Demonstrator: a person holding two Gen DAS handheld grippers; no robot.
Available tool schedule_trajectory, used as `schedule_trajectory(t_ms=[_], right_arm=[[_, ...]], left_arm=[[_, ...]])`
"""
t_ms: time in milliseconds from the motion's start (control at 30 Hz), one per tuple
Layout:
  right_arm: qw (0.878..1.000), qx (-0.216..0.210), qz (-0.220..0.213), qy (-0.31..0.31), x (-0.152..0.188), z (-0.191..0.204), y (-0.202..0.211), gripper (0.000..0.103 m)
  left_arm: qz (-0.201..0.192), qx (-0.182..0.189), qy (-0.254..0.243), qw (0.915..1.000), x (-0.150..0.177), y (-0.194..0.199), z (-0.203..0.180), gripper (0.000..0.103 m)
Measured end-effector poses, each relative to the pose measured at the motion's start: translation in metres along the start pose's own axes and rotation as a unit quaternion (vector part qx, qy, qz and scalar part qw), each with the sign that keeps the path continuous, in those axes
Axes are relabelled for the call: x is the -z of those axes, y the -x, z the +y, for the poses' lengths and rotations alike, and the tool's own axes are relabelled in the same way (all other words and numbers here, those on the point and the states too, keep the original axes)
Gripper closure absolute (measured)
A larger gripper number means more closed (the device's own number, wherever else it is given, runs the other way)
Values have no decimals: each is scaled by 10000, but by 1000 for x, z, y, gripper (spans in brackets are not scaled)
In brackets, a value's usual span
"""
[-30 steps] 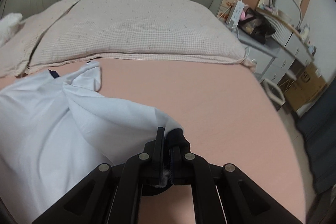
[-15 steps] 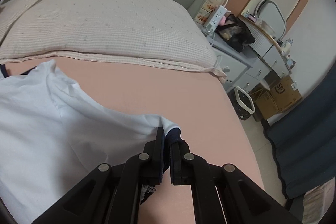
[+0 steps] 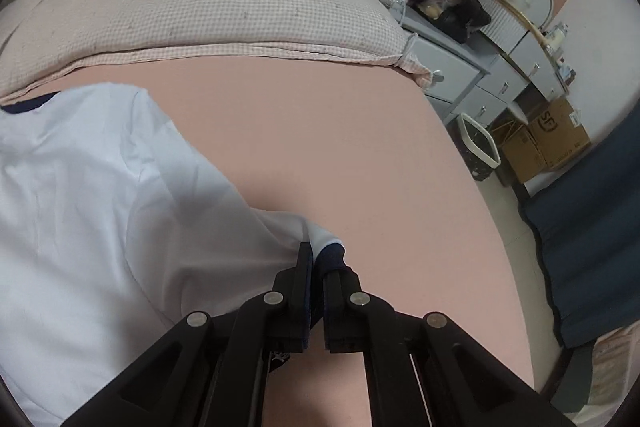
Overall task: Fold clothes
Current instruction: 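Pull the sleeve across the shirt body with the right gripper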
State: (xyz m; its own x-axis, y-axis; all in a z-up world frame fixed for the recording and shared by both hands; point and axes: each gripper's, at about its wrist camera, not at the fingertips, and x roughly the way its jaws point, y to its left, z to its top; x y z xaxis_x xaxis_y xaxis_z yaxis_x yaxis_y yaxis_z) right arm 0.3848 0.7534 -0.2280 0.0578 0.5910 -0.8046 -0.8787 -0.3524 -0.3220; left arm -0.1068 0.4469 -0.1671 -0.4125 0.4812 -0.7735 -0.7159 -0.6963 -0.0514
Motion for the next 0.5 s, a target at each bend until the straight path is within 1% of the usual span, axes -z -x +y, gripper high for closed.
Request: schedule_trajectory(t_ms=[33,67,100,133,167,200,267,333,500], right_arm=[[10000,-54,0,5,1,0,0,98],[9998,-163,67,-121,2,-3,0,94],[9992,-276,139,-257,2,-6,0,74],[9983,-391,123,-411,3,-10,2,52],[9971,-506,102,-567,5,-15,5,40],[9954,-620,80,-723,6,-19,7,23],[9956,-546,34,-766,8,-26,14,22],[9957,-461,-11,-801,11,-32,20,22],[9937,-604,191,-924,25,-44,34,22]], left_arm=[[8,112,-3,9999,0,1,-4,92],[29,221,-19,9997,1,1,-9,91],[59,269,-110,9996,2,1,-16,91],[92,298,-225,9993,3,1,-23,91],[125,326,-340,9988,5,2,-31,91],[146,341,-416,9984,6,2,-37,91],[210,432,-504,9976,7,0,-46,91],[337,491,-477,9971,9,0,-50,91],[492,648,-404,9959,15,4,-57,91]])
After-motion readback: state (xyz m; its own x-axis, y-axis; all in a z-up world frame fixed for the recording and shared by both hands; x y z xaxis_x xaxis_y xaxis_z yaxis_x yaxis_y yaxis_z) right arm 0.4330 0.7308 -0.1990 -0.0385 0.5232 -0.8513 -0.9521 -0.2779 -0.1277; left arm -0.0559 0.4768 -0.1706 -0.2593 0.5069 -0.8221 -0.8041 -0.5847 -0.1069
